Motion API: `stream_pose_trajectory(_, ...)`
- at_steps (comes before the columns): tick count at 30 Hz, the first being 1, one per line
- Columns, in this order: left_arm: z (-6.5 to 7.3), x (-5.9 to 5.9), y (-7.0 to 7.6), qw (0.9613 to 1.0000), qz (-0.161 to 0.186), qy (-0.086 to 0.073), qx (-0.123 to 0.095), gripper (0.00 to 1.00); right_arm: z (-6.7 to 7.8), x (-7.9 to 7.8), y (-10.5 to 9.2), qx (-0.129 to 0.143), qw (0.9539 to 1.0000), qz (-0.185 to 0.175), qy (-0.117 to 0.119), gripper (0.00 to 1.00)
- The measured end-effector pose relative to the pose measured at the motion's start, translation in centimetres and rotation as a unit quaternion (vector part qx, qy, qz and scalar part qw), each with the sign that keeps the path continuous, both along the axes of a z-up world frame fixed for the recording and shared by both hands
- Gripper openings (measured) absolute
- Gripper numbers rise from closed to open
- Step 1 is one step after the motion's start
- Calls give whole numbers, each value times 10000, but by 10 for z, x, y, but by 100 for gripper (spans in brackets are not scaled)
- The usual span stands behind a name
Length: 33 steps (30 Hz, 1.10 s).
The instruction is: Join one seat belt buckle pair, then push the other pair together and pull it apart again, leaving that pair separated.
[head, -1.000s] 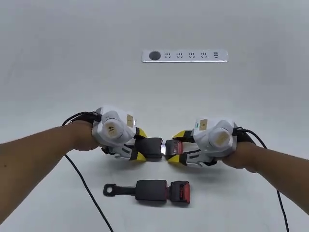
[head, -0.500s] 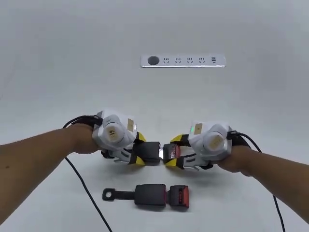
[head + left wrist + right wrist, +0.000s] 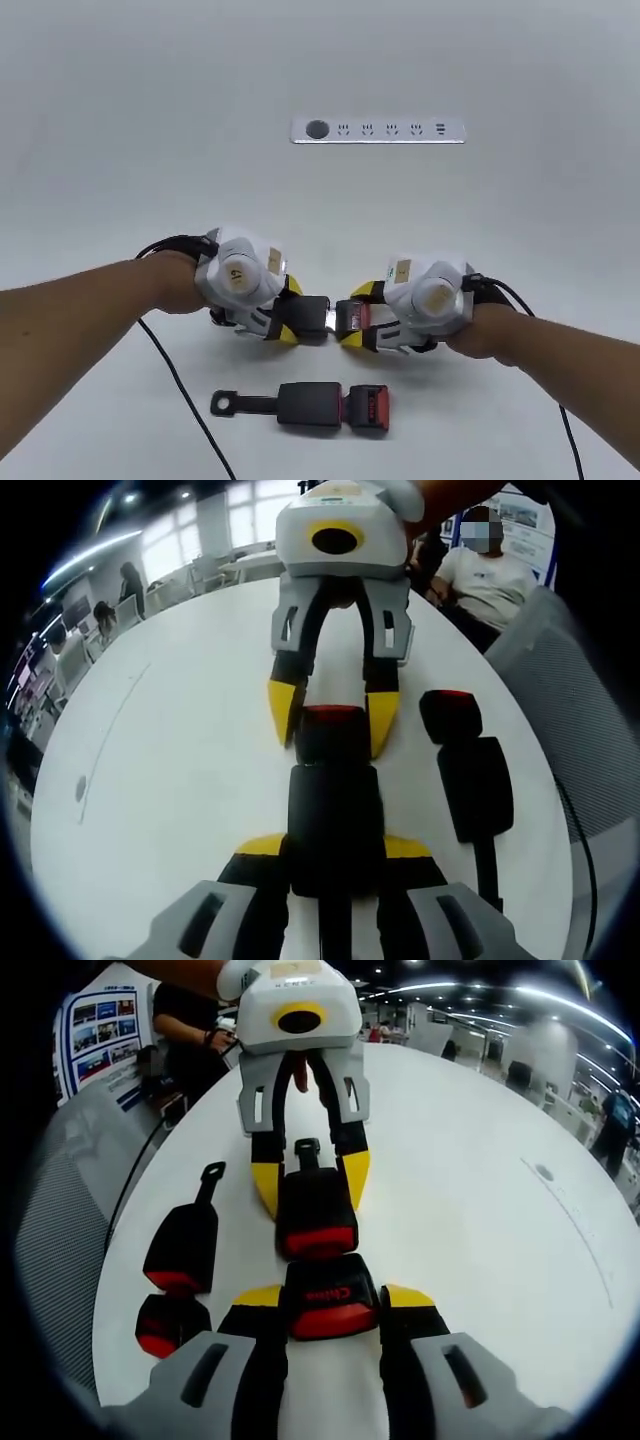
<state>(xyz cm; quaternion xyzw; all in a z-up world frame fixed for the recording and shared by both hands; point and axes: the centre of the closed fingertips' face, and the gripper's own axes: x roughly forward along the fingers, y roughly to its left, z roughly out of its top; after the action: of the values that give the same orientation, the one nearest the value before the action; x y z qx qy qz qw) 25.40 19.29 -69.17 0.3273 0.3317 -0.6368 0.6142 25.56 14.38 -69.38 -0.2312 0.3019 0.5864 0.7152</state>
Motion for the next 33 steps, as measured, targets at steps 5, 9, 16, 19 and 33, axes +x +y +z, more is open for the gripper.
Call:
stream_pose_trajectory(5,0,0,0,10000,-7,-3,8,34,0,0,0,-40,10000,18,4,34)
stream_pose_trajectory(9,0,-1,0,10000,-27,-9,20,34,1,-1,-3,-65,10000,20,-3,34)
stream_pose_trajectory(16,0,0,1,10000,-22,-6,39,34,2,-1,-13,-121,9999,53,3,34)
stream_pose_trajectory(19,0,0,1,10000,-31,-5,39,34,3,-3,-15,-110,9999,40,22,34)
stream_pose_trajectory(33,0,1,0,10000,-21,0,76,34,-4,-6,-42,-56,10000,8,25,35)
